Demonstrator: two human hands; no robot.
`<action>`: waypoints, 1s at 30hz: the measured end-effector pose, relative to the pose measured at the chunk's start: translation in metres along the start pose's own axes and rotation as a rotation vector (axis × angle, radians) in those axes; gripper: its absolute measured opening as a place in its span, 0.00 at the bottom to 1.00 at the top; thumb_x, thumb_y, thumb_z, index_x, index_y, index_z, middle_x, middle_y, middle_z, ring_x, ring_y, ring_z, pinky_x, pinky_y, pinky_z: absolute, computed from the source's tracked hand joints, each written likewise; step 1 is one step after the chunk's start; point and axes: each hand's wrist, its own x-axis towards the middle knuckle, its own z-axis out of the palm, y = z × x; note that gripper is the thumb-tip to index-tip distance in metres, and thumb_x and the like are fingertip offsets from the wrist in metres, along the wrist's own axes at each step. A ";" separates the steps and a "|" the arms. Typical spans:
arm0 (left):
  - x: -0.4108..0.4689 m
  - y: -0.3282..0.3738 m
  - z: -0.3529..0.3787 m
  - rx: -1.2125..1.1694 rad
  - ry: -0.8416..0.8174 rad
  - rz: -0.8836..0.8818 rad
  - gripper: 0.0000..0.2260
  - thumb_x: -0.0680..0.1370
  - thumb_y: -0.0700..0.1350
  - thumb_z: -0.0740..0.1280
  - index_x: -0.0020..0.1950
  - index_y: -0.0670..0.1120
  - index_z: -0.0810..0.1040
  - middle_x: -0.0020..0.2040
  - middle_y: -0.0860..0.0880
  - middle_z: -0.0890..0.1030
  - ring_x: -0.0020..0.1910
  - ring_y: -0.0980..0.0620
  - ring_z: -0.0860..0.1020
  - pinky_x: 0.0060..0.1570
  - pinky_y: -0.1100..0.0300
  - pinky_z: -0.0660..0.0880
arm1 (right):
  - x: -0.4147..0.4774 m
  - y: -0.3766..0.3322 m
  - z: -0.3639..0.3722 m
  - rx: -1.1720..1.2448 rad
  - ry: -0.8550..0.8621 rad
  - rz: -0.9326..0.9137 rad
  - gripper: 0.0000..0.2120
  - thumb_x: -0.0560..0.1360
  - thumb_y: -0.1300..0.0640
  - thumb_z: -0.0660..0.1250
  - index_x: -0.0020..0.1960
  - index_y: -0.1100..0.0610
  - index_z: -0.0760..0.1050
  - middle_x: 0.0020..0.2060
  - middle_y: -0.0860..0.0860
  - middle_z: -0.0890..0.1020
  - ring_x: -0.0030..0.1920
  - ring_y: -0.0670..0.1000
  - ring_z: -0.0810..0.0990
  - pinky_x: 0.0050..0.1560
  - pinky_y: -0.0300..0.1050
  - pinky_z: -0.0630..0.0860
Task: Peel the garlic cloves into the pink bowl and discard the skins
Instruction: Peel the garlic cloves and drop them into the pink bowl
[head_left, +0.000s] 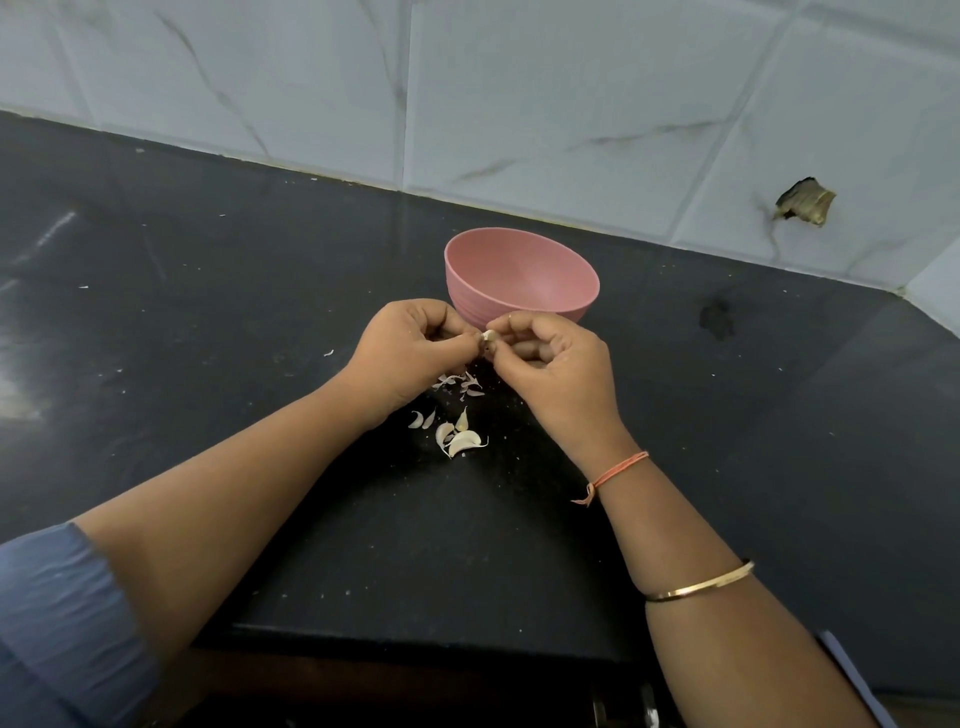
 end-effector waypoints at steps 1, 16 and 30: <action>0.000 0.000 0.000 0.003 0.006 -0.007 0.05 0.72 0.38 0.70 0.36 0.45 0.79 0.35 0.47 0.81 0.34 0.54 0.77 0.42 0.58 0.76 | 0.000 -0.001 0.000 0.012 0.007 -0.015 0.07 0.71 0.66 0.70 0.45 0.56 0.80 0.40 0.49 0.83 0.39 0.42 0.82 0.41 0.32 0.77; 0.001 -0.002 -0.004 0.103 0.006 0.016 0.09 0.73 0.48 0.71 0.36 0.45 0.82 0.33 0.48 0.83 0.33 0.53 0.80 0.40 0.56 0.79 | 0.002 -0.001 -0.003 0.207 -0.007 0.105 0.08 0.74 0.66 0.67 0.49 0.57 0.81 0.42 0.51 0.83 0.43 0.47 0.82 0.41 0.41 0.81; 0.000 0.000 -0.008 0.021 -0.032 0.068 0.05 0.72 0.44 0.72 0.45 0.44 0.84 0.41 0.41 0.84 0.44 0.41 0.82 0.52 0.43 0.77 | 0.003 0.000 -0.005 0.159 -0.030 0.126 0.07 0.72 0.67 0.69 0.44 0.56 0.79 0.40 0.53 0.83 0.40 0.48 0.82 0.42 0.42 0.81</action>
